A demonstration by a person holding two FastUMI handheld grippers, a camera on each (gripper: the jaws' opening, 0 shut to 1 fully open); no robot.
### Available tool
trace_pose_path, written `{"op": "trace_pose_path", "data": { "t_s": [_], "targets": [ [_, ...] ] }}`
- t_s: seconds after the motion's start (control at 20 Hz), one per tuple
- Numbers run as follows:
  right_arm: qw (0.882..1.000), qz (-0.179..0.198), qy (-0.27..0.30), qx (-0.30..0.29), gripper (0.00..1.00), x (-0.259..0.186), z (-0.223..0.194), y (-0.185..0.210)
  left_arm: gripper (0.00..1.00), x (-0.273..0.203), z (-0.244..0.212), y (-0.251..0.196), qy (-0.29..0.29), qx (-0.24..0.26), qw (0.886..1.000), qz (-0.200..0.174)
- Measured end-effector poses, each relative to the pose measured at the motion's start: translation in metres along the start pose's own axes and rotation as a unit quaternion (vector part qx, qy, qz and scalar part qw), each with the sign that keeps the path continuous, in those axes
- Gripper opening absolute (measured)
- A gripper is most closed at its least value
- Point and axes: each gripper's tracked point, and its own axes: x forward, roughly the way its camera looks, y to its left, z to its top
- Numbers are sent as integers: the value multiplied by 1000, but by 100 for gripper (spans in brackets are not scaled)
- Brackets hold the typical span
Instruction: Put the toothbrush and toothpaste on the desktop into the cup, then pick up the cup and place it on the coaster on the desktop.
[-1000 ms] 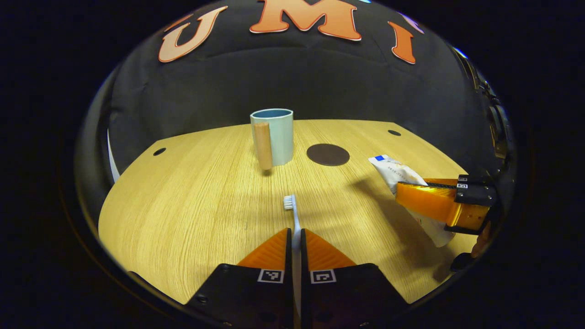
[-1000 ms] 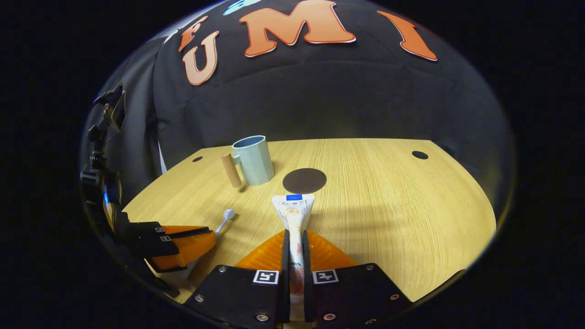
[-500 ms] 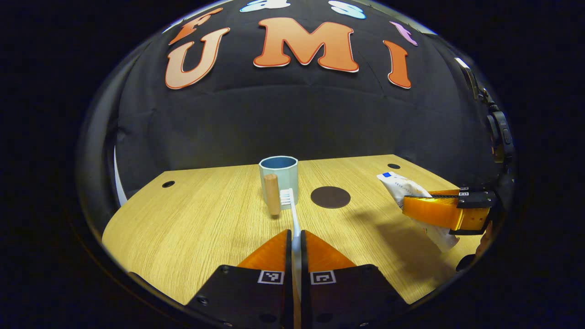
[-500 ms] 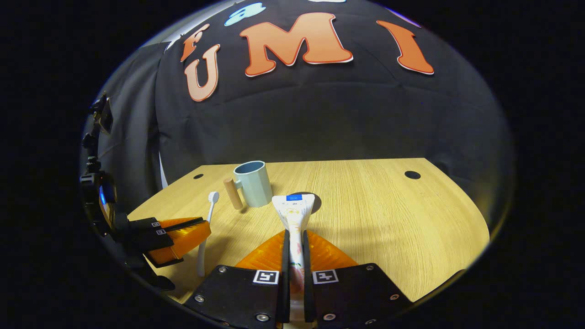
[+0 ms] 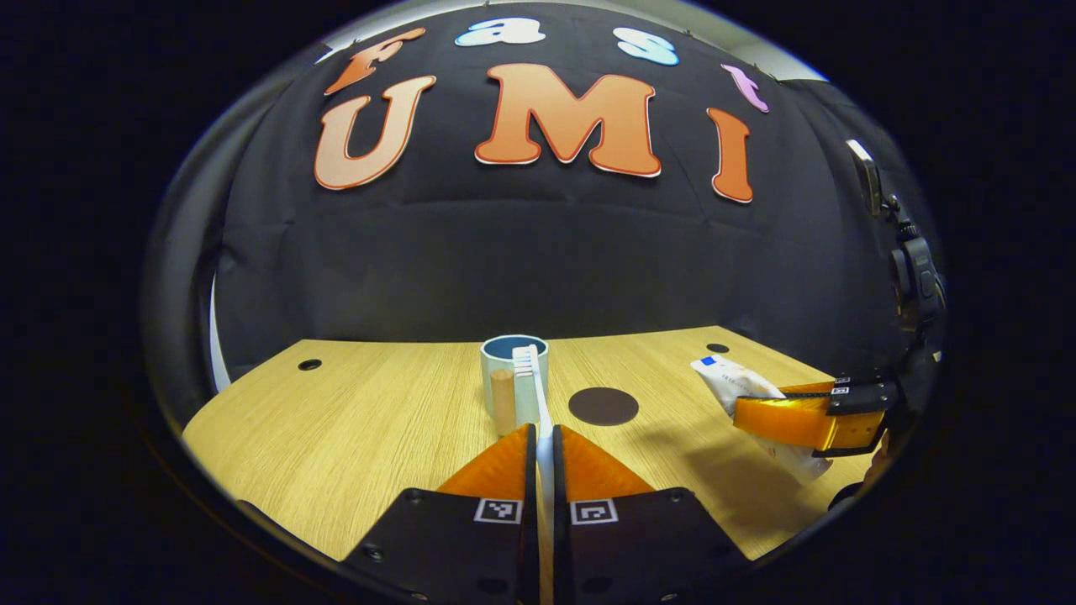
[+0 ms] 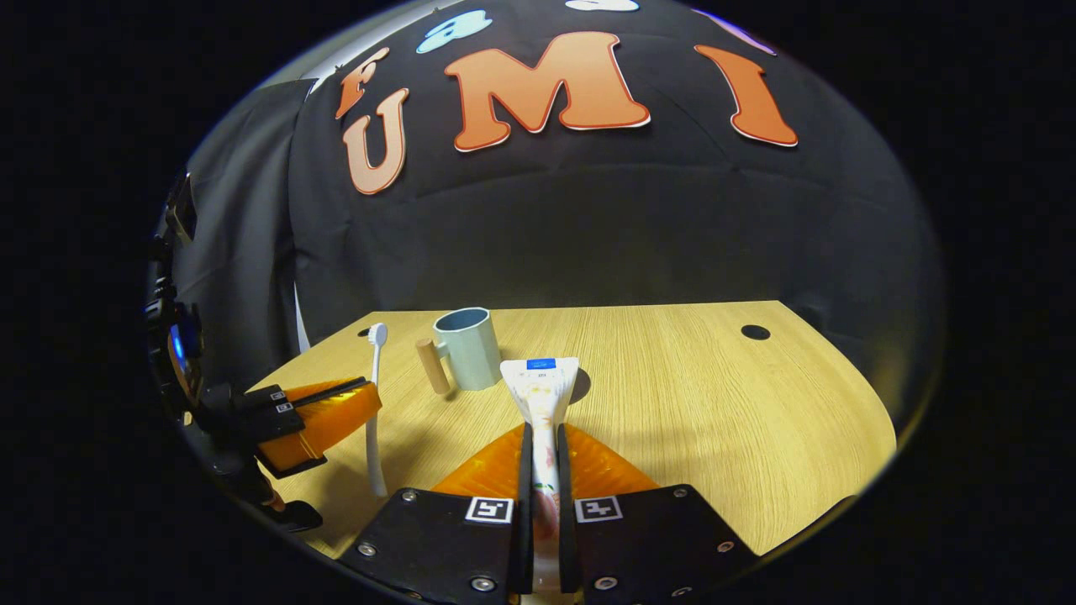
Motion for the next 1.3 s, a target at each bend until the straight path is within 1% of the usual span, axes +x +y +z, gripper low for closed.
{"op": "trace_pose_path", "data": {
  "t_s": [0.25,0.4,0.7,0.8,0.95,1.3],
  "targets": [
    [1000,-1,-12,0,12,0,10,-2,6,-1,15,3,-26,6,1000,2],
    [1000,-5,-26,-6,12,-2,22,-4,6,4,34,5,-45,12,999,4],
    [999,-5,-49,-17,12,-4,48,-5,6,15,63,8,-78,-3,997,1],
    [998,-6,-57,-21,12,-4,55,-6,6,21,73,11,-89,-10,996,-3],
    [998,-4,-64,-16,12,1,66,-8,6,33,84,20,-98,-16,995,1],
    [998,-2,-59,-17,12,19,69,-13,6,71,106,42,-117,-27,993,15]
  ]
}}
